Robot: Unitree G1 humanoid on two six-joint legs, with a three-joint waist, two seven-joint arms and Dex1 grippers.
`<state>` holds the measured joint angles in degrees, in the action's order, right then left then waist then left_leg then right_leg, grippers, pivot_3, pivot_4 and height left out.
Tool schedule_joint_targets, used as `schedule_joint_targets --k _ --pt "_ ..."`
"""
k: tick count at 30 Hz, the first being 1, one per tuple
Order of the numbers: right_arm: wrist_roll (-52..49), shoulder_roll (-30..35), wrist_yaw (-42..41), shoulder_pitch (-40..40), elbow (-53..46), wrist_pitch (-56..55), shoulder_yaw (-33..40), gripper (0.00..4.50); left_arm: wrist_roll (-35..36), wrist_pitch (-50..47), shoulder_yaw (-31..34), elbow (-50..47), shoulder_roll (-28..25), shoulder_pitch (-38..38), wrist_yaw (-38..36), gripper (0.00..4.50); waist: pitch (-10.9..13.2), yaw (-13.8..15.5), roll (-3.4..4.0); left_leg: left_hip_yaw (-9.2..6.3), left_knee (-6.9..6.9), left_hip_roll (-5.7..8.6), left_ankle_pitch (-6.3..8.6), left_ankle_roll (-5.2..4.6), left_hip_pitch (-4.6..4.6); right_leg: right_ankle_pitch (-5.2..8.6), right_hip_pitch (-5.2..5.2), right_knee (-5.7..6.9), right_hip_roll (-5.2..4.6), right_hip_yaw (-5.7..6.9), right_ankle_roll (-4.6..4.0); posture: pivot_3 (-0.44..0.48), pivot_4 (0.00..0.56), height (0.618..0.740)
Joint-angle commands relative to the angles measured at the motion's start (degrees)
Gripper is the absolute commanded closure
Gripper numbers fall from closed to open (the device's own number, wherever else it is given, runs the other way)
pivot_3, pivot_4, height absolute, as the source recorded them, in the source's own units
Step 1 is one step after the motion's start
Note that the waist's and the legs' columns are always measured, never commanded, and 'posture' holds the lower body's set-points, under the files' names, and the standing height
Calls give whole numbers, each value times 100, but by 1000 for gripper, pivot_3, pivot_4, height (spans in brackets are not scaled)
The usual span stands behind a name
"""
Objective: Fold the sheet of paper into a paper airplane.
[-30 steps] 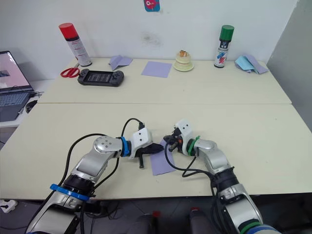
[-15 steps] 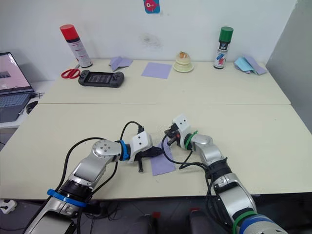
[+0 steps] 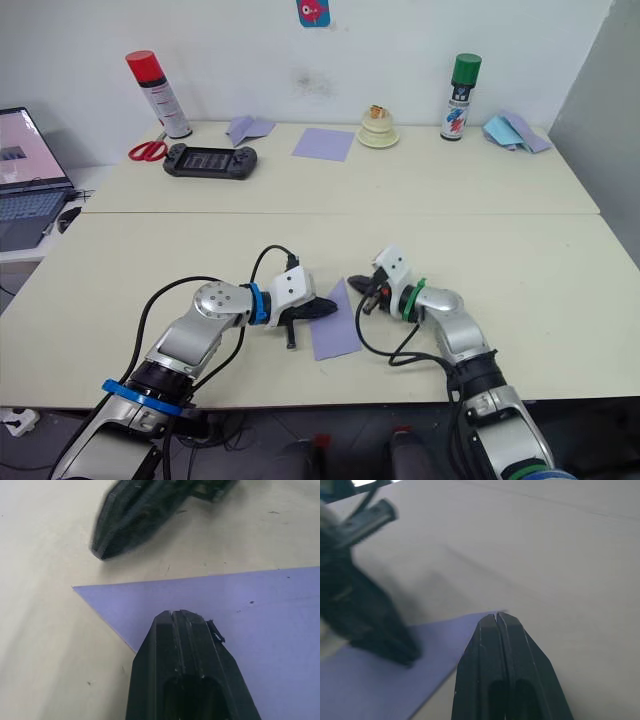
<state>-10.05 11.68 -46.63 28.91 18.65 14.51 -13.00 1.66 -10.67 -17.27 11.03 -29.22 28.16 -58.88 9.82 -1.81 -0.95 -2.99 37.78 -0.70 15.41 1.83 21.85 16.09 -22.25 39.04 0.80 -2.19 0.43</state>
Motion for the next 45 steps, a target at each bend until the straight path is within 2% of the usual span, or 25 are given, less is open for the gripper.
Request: schedule_joint_targets --k 1,7,17,21,27,29,33,39,42,45 --pt "162 135 -303 -195 -241 63 -319 4500 -141 -17 -156 193 -10 -37 -76 4490 0 11 0 -1 1 1 0 0 0 4 1 0 1 1 6 0 150 740" --pt "528 757 -819 -667 -712 120 -895 4500 -175 53 -174 271 -48 4 -133 4490 -3 13 -1 6 2 6 1 0 0 5 4 -7 -1 -5 9 0 150 740" --pt "265 1713 -1505 -1645 -2101 909 -1241 4500 -217 107 -197 351 -63 34 -149 4490 -37 13 -3 2 0 4 1 0 -5 7 9 -8 1 -2 12 0 150 740" --pt "110 2017 -1527 -1853 -2610 1101 -1082 4500 -219 118 -223 389 -46 71 -149 4490 -48 16 -5 4 0 6 1 0 -5 8 11 -11 1 -3 13 0 150 740" --pt "-1047 1574 -814 -1443 -3771 2315 -39 4500 -120 123 -128 533 40 141 -100 4490 -42 17 -5 1 1 4 1 0 4 8 3 -11 0 -3 13 0 150 740" --pt "-1161 1330 -516 -1295 -3770 2449 140 4500 33 -3 -16 569 146 176 -73 4490 -42 15 -4 0 1 2 1 0 3 8 3 -10 1 -2 13 0 150 740" --pt "-249 917 160 -1173 -2733 1484 -269 4500 311 -331 210 528 223 335 -179 4490 -41 45 -6 -9 2 6 1 0 5 8 3 -10 2 8 13 0 150 740" --pt "366 907 309 -1174 -1832 692 -608 4500 741 -619 700 721 71 943 -315 4490 -19 12 -13 11 5 10 1 0 18 8 -10 -12 2 -9 13 0 150 740" --pt "250 904 231 -1244 -1889 638 -520 4500 703 -242 830 1080 -124 1296 -492 4490 -13 8 -21 1 4 1 1 0 17 8 -9 -9 6 2 12 0 150 740" --pt "-65 897 153 -1314 -2209 735 -272 4500 438 641 689 1578 -346 1442 -814 4490 -13 7 -19 3 -1 2 1 0 10 8 -7 -7 7 0 12 0 150 740"
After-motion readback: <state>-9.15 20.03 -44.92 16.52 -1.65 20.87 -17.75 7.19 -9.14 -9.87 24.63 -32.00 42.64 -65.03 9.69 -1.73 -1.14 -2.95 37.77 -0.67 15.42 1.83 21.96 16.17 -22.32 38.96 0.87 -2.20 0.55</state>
